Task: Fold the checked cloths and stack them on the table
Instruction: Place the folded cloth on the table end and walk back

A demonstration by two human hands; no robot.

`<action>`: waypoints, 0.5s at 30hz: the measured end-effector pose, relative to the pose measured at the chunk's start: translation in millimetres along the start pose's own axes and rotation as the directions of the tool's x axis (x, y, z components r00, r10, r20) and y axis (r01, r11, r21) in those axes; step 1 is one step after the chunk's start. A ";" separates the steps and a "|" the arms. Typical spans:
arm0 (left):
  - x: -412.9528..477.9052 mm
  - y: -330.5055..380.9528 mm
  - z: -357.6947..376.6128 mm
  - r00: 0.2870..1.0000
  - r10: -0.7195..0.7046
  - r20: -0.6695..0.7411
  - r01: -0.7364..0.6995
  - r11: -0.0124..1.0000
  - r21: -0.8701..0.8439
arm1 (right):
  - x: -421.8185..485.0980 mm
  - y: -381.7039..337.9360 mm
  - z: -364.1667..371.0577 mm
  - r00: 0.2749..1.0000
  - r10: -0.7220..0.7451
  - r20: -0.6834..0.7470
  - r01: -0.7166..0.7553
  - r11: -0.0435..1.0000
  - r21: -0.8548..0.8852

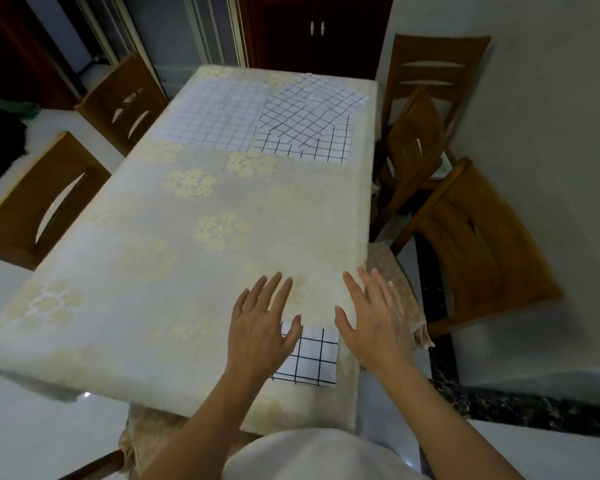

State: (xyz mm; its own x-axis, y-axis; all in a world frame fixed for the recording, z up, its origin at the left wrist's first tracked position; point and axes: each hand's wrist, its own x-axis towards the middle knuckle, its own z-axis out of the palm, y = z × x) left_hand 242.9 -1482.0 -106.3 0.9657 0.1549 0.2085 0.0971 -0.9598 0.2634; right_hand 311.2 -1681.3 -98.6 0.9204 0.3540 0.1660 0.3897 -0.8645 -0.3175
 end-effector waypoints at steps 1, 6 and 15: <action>-2.7 4.1 -1.5 1.000 0.000 -0.007 0.000 1.000 0.002 | -4.6 -0.3 -1.4 1.000 -0.013 -0.010 0.013 1.000 0.004; -19.0 17.5 1.4 1.000 -0.011 0.000 0.011 1.000 0.010 | -27.6 3.0 -1.8 0.999 -0.043 0.006 0.043 0.999 -0.003; -44.5 27.7 13.0 0.999 0.005 0.039 -0.006 1.000 0.017 | -57.1 4.9 -1.3 0.998 -0.040 0.054 0.042 0.998 -0.043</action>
State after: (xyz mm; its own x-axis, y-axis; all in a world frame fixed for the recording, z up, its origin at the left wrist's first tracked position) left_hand 205.7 -1518.5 -120.5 0.9749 0.1408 0.1727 0.0958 -0.9646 0.2459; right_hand 260.5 -1706.2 -108.5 0.9045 0.4069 0.1278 0.4265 -0.8635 -0.2693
